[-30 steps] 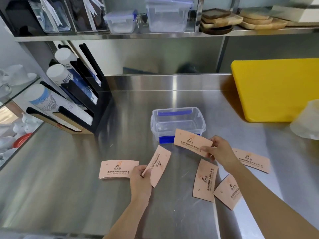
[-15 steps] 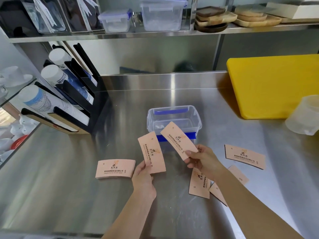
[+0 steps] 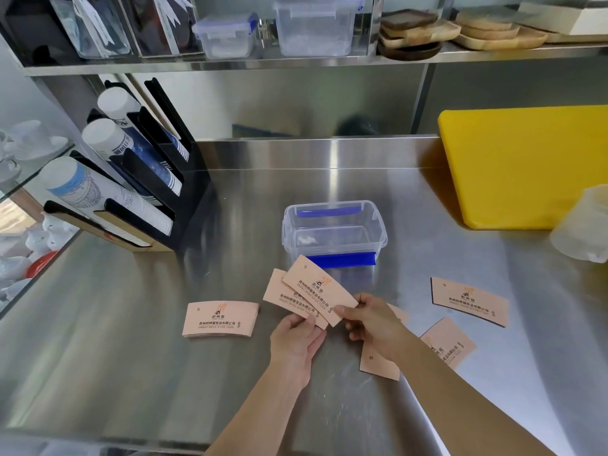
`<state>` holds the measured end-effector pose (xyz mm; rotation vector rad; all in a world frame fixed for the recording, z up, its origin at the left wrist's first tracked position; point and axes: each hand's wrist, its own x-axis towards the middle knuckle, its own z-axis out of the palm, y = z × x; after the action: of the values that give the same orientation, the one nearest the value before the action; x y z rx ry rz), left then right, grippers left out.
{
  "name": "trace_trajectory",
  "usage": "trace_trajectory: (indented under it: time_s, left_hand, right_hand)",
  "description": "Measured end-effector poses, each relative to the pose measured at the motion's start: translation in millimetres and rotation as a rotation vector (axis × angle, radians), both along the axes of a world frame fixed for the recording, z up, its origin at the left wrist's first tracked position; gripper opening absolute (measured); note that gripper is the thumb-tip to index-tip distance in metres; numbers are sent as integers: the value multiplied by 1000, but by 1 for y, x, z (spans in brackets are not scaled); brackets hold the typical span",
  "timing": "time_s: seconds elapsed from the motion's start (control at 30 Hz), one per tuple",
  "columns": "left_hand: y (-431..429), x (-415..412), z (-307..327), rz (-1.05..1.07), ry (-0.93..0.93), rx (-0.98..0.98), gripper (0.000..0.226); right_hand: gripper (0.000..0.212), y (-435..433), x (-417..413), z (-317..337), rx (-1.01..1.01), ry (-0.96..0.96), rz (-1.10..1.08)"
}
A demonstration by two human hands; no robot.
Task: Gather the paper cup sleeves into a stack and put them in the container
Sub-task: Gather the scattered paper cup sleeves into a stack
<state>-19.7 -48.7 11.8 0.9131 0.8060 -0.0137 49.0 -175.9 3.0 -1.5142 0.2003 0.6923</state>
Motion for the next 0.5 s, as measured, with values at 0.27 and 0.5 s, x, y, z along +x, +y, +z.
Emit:
trace_trajectory:
  time_s: [0.27,0.5]
  left_hand:
    - [3,0,-5,-125,-37,72,17]
    - [45,9,-3,-59,-123,560,16]
  right_hand:
    - [6,-1,5,8,-82,-73,76]
    - [22,-7,15,13,-433,-364,316]
